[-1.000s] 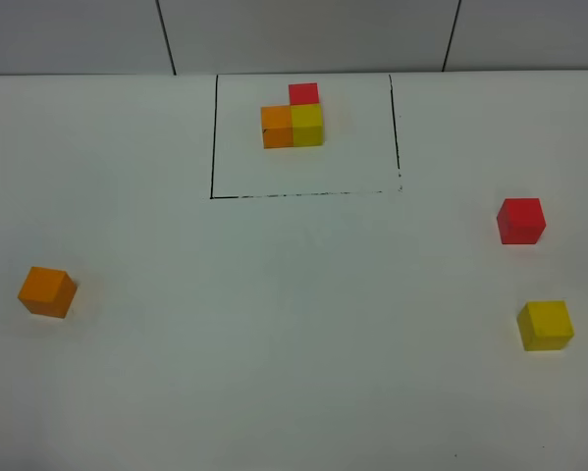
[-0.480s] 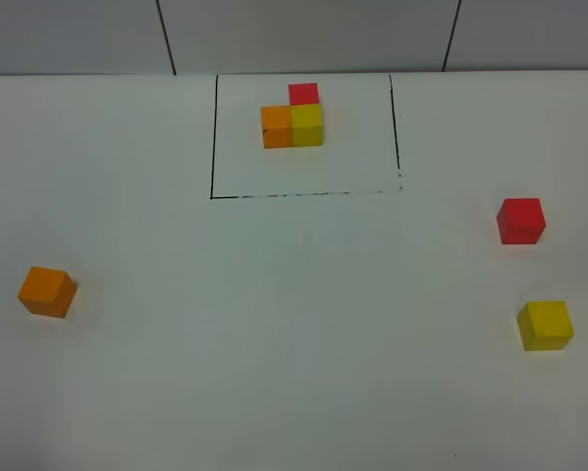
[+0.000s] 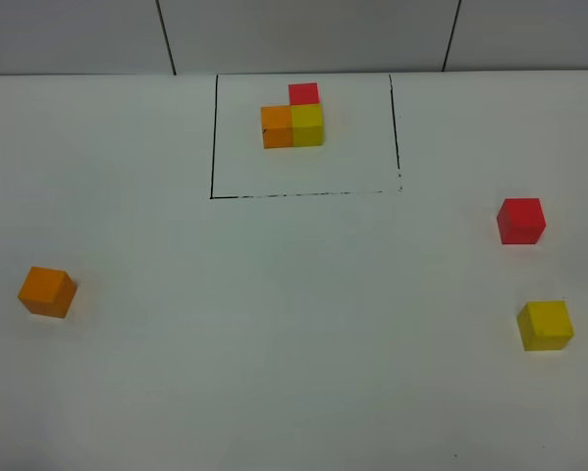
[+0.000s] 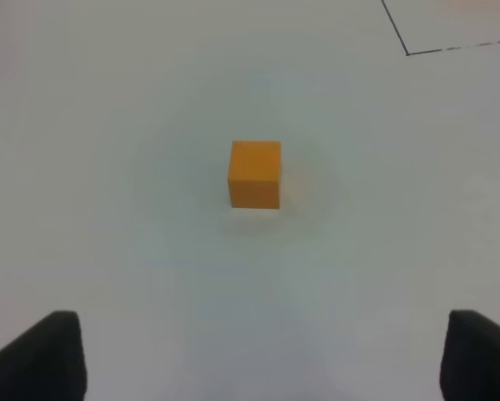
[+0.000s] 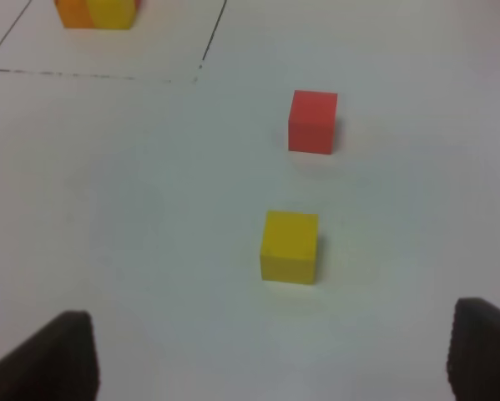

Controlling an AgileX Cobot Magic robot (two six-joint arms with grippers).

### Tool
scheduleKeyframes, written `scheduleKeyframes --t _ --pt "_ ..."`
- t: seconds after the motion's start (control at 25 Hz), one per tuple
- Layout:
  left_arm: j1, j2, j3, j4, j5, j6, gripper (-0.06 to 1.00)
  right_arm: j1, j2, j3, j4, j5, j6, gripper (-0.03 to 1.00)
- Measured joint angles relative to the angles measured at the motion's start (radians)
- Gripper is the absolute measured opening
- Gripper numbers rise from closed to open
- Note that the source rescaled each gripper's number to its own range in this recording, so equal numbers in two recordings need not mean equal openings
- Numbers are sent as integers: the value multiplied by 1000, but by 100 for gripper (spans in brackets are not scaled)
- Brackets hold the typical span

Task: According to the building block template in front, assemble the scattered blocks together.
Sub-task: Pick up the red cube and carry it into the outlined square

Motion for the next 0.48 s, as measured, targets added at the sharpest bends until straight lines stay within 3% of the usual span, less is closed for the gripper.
scheduleKeyframes --t 0.48 --pt "0 0 0 0 0 0 95 0 0 0 0 1 0 70"
